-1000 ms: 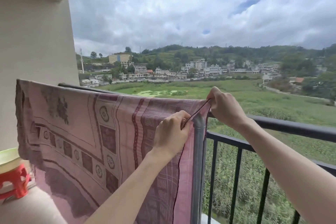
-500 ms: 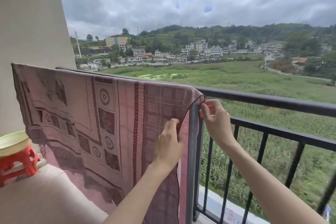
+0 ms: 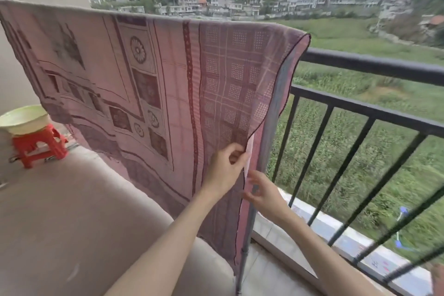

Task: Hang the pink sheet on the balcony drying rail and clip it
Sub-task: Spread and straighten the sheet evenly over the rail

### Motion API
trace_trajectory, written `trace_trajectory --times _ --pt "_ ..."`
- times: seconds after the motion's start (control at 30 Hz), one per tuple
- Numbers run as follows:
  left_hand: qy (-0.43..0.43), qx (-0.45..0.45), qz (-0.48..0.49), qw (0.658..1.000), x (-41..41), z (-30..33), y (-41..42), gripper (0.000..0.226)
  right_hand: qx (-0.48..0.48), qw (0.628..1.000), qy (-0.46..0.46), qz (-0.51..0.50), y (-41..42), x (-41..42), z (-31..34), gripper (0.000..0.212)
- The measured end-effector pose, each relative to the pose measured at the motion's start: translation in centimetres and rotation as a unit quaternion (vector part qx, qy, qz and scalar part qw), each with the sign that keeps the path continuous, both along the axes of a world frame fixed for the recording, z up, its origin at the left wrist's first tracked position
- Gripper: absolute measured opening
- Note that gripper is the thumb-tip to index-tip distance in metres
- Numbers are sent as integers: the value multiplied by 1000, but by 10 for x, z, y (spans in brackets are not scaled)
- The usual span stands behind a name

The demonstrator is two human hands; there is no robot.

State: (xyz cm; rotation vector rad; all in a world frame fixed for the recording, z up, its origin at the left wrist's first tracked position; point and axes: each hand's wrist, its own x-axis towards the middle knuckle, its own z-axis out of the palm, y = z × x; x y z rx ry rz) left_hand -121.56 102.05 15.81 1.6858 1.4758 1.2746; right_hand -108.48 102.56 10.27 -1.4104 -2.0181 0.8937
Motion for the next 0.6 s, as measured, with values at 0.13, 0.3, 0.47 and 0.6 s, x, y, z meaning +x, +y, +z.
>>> trace_trajectory --times 0.13,0.3,0.47,0.6 --pt "0 -31 -18 999 -32 -13 -2 7 -18 999 -24 -23 7 -46 -29 17" --pt "-24 -103 -25 994 -100 -73 -5 16 -84 989 13 -119 13 -107 -78 39" --pt "-47 -206 31 977 -186 -163 -13 19 -146 965 53 -210 10 -166 -138 34" --pt "-58 -300 41 951 -238 -229 -13 11 -183 935 87 -290 1 -194 -182 31"
